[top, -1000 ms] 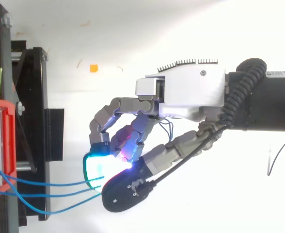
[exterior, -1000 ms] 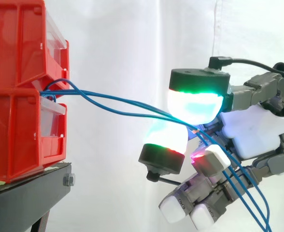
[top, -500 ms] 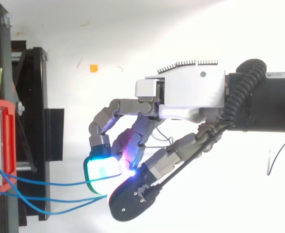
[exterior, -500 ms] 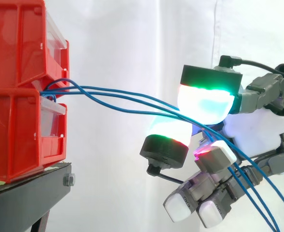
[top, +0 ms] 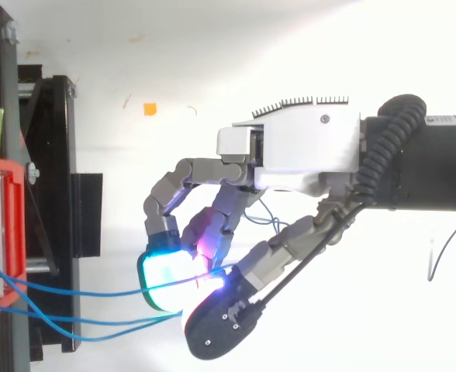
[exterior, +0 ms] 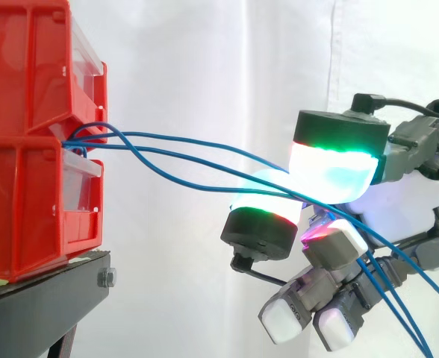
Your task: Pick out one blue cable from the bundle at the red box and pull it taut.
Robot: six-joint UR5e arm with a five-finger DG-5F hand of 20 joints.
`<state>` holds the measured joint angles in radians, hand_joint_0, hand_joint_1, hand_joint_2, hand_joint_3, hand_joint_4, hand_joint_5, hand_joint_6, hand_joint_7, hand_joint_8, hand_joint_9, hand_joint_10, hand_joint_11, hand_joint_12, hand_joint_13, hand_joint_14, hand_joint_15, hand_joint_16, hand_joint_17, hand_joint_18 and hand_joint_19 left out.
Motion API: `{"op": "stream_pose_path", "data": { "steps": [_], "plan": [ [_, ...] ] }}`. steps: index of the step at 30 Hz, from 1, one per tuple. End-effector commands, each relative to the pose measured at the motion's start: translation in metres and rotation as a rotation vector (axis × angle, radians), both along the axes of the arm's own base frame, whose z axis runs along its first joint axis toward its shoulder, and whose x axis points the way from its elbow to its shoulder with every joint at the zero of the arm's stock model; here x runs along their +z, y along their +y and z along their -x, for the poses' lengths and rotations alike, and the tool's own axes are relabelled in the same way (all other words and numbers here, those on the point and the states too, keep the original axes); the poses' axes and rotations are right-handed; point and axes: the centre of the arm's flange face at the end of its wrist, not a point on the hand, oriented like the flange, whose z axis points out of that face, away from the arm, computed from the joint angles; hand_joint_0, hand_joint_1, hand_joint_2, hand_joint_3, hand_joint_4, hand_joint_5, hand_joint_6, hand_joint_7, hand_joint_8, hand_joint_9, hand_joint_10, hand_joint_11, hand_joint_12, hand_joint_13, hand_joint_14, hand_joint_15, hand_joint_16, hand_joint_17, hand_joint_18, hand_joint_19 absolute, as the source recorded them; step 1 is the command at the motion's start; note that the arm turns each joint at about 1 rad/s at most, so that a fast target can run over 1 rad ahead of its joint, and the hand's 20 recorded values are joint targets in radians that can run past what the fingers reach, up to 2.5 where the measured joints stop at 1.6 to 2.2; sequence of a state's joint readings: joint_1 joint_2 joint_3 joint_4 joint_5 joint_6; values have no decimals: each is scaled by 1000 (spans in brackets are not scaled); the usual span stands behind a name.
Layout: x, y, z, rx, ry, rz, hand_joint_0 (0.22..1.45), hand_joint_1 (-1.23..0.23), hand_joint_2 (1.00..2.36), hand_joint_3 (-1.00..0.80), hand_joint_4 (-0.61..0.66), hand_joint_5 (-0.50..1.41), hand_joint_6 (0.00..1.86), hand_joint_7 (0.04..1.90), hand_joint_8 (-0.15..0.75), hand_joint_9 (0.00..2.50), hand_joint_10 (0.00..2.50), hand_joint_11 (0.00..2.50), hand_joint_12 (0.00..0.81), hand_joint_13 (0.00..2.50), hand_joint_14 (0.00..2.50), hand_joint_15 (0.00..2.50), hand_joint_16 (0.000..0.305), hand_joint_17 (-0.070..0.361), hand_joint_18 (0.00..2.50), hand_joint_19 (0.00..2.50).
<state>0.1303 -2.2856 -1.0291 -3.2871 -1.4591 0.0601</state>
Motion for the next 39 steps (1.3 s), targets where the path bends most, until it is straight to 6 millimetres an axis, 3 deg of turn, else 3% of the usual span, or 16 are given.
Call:
{"op": "stream_pose_path", "data": {
  "steps": [1,7,9,14,23,30,39],
  "plan": [
    [0,0,0,-1,0,-1,772,-974,1000,-500,-29,-176,946,951,272,1108,23,727,186,754,11,254,30,67,815,323],
    [0,0,0,-2,0,1,723,-994,1000,-500,11,-188,946,906,266,1047,23,725,210,760,11,278,32,72,821,331],
    [0,0,0,-2,0,1,637,-977,1000,-500,36,-189,940,880,271,1049,23,720,211,761,11,294,33,75,822,363],
    [0,0,0,-2,0,1,510,-806,1000,-500,97,-170,890,823,300,1119,23,717,214,766,10,286,37,83,837,378],
    [0,0,0,-3,0,1,563,-572,1000,-500,57,-135,842,913,299,1185,23,700,180,735,10,281,31,71,746,402],
    [0,0,0,-3,0,1,616,-639,1001,-493,22,-131,849,946,296,1187,22,707,174,724,10,278,30,68,720,404],
    [0,0,0,-3,0,1,594,-728,1021,-226,-56,-102,884,1024,290,1239,22,708,174,727,10,279,31,71,722,411]
  ]
}}
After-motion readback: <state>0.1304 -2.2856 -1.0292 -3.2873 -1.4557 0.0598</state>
